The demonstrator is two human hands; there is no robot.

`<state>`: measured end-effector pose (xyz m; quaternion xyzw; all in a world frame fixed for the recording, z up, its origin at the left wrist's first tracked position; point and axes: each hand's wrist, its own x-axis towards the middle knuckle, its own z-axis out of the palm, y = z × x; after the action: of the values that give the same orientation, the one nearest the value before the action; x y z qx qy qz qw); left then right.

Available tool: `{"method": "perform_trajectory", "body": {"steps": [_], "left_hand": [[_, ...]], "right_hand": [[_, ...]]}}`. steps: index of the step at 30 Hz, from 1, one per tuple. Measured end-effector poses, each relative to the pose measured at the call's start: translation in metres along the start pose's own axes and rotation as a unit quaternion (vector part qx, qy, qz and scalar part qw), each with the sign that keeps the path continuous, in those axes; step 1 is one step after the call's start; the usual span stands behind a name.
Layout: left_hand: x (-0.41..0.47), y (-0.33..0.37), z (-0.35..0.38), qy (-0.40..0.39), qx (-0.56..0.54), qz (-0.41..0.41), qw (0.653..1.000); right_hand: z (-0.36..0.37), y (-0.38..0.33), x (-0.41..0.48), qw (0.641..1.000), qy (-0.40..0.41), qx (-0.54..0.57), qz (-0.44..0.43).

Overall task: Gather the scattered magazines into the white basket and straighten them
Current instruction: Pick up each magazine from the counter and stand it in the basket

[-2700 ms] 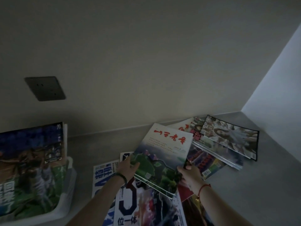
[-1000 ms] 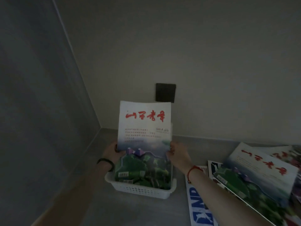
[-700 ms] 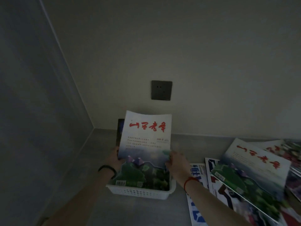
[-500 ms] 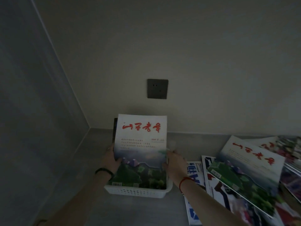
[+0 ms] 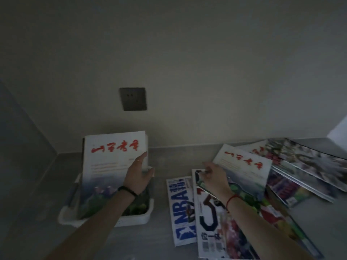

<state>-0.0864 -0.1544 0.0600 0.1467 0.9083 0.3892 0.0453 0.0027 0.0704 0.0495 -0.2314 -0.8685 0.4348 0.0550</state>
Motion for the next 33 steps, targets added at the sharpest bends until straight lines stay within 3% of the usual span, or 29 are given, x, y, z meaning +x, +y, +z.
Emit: {"method": "perform_trajectory", "body": {"steps": [4,11,15,19,22,24,30,33], "left_hand": [[0.003,0.042,0.053,-0.099,-0.017,0.016,0.995],[0.007,0.078,0.136,-0.258,0.023,-0.051,0.964],[0.014,0.083,0.165,-0.280,0.017,-0.109,0.954],[0.019,0.086,0.187,-0.267,0.004,-0.128,0.955],[0.024,0.090,0.195,-0.218,0.005,-0.131,0.967],[0.025,0.093,0.195,-0.226,0.011,-0.141,0.964],[0.014,0.106,0.202,-0.328,-0.024,-0.171,0.929],[0.008,0.110,0.208,-0.307,0.023,-0.123,0.944]], "right_hand": [[-0.056,0.056,-0.001,0.994,0.058,0.010,0.090],[-0.115,0.136,0.000,0.960,0.048,0.120,0.248],[-0.125,0.162,0.008,0.951,0.048,0.153,0.263],[-0.124,0.180,0.024,0.901,0.039,0.291,0.319],[-0.122,0.191,0.033,0.877,0.052,0.347,0.329],[-0.123,0.197,0.035,0.861,0.060,0.375,0.338],[-0.138,0.210,0.025,0.918,0.051,0.265,0.290],[-0.146,0.202,0.021,0.942,0.061,0.240,0.225]]}}
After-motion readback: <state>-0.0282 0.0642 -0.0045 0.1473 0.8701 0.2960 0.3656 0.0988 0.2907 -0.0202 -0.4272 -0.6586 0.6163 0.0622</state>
